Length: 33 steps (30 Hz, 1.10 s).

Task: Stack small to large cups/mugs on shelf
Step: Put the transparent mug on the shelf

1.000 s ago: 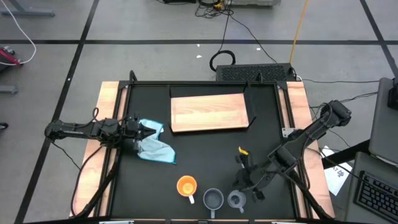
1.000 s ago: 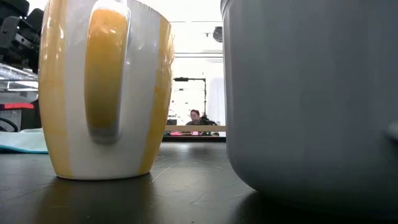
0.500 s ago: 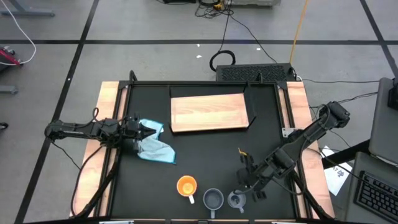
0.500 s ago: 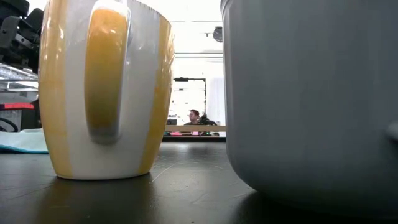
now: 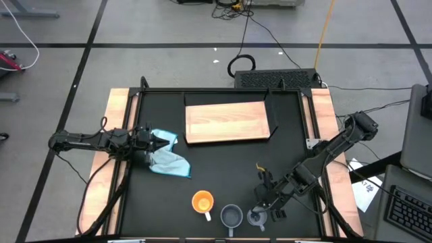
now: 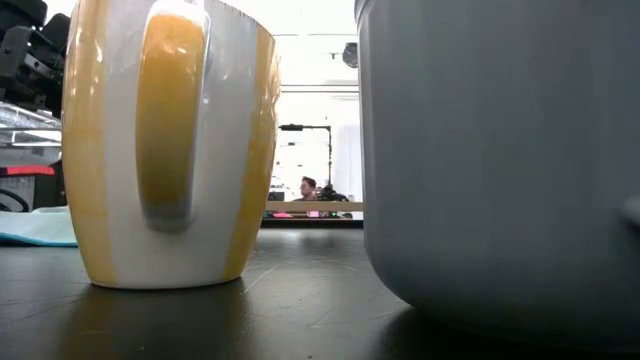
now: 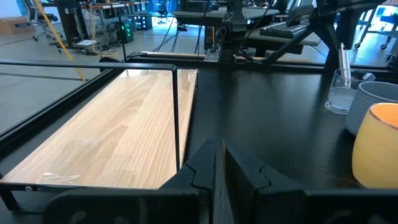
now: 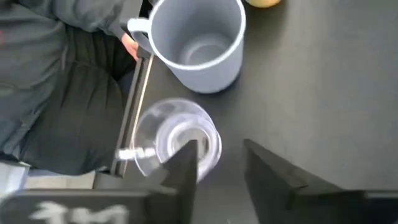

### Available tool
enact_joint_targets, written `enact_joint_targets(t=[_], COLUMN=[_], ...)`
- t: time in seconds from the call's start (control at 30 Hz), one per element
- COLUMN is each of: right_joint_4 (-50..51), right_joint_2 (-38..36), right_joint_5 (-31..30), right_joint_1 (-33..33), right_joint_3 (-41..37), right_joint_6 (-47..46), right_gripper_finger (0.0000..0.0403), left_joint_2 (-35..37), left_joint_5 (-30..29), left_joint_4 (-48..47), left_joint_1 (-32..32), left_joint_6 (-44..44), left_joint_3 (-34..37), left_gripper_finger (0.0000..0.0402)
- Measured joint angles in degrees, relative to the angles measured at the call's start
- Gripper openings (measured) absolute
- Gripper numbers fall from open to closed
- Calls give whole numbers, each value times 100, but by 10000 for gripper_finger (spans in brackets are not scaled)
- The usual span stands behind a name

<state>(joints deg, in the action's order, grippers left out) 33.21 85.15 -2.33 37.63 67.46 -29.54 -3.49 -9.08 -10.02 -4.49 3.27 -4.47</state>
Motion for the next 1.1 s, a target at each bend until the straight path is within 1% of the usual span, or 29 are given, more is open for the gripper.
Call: enact_joint_targets(t=[0.17, 0.23, 0.33, 0.57, 0.9, 1.1], right_joint_4=[-179, -134, -39, -226, -175, -219], right_joint_2=[133, 191, 184, 279, 415, 636], right_joint_5=[291, 321, 324, 322, 226, 220], right_joint_1=[-11, -11, -11, -13, -20, -48], right_joint_3=[-2, -2, -2, -2, -2, -2], right_joint_6=[-157, -220, -236, -16, 345, 507], right_gripper_finger=[219, 240, 257, 263, 263, 263], left_joint_2=[0, 0, 0, 0, 0, 0], left_joint_5=[0, 0, 0, 1, 0, 0], left_joint_4=[1, 0, 2, 0, 4, 4], left_joint_1=[2, 0, 0, 1, 0, 0], left_joint_6=[0, 0, 0, 0, 0, 0], left_joint_3=[0, 0, 2, 0, 1, 0], left_gripper_finger=[33, 33, 33, 33, 33, 33])
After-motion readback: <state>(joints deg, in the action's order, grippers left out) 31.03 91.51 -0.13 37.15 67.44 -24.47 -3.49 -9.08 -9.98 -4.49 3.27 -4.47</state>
